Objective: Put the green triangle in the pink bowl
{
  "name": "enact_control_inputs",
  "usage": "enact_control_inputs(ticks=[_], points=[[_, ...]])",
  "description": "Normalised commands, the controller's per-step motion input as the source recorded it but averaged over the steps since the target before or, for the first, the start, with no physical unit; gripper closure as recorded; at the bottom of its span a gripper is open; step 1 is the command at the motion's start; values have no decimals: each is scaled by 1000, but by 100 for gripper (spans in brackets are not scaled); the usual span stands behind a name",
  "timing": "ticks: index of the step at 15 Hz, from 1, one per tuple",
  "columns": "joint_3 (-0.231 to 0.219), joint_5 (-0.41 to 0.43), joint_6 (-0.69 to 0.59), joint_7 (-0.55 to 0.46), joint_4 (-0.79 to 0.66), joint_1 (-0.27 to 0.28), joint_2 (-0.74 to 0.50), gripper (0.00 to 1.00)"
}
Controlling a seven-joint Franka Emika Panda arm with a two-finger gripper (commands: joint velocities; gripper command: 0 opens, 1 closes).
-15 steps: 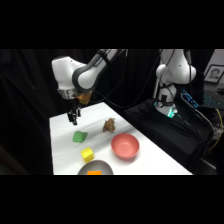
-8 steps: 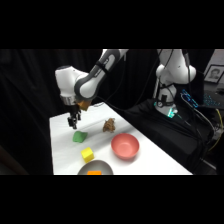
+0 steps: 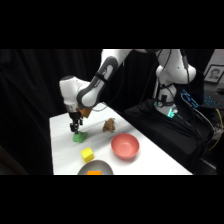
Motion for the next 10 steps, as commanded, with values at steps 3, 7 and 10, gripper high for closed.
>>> enact_control_inputs(ticks=[3,7,10], points=[[-30,140,183,46,118,8,157,0],[-23,137,161,32,128,7,140,0],[-23,129,182,16,133,6,136,0]])
